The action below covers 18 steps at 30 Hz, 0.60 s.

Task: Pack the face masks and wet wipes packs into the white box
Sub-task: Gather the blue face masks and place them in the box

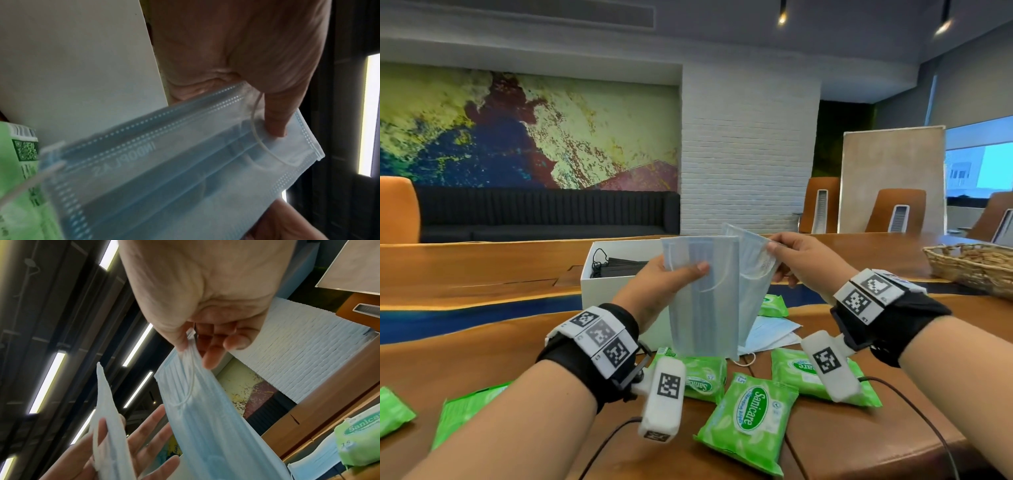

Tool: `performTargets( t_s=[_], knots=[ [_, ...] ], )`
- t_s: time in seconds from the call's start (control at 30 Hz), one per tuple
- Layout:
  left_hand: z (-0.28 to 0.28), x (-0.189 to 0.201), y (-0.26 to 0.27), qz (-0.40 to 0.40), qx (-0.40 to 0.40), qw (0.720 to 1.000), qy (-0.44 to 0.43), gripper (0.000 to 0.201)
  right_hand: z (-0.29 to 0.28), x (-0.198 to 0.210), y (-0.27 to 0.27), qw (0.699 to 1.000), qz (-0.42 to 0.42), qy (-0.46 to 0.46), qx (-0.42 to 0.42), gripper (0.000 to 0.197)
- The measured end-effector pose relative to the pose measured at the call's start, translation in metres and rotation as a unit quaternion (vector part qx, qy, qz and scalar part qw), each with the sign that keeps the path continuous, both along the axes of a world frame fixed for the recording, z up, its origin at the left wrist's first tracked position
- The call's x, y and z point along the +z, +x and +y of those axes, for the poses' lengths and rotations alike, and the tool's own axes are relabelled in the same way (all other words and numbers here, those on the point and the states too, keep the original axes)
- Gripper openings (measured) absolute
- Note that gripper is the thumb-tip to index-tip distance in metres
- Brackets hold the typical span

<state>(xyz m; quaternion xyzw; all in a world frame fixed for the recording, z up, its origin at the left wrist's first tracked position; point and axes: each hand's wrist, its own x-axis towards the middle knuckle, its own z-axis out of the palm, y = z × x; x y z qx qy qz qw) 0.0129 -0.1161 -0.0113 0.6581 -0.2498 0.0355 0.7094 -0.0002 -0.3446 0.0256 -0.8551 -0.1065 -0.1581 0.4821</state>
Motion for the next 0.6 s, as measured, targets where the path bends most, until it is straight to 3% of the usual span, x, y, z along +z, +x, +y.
performTargets(
  t_s=[0.2,0.43,0.6],
  knots=[
    [-0.008,-0.007,-0.001,0.003,0.004,0.999,0.045,0.024,0.018,0.008,-0.013,0.999,0.005,-0.034,0.036,0.022],
    [-0.012,-0.012,0.001,0.005,0.011,1.000,0.023,0.034,0.036,0.004,-0.012,0.995,0.006,-0.058,0.078,0.026],
    [-0.011,-0.009,0.000,-0.023,0.022,0.999,-0.005,0.019,0.043,-0.001,-0.011,0.992,0.023,0.017,0.119,0.037]
  ],
)
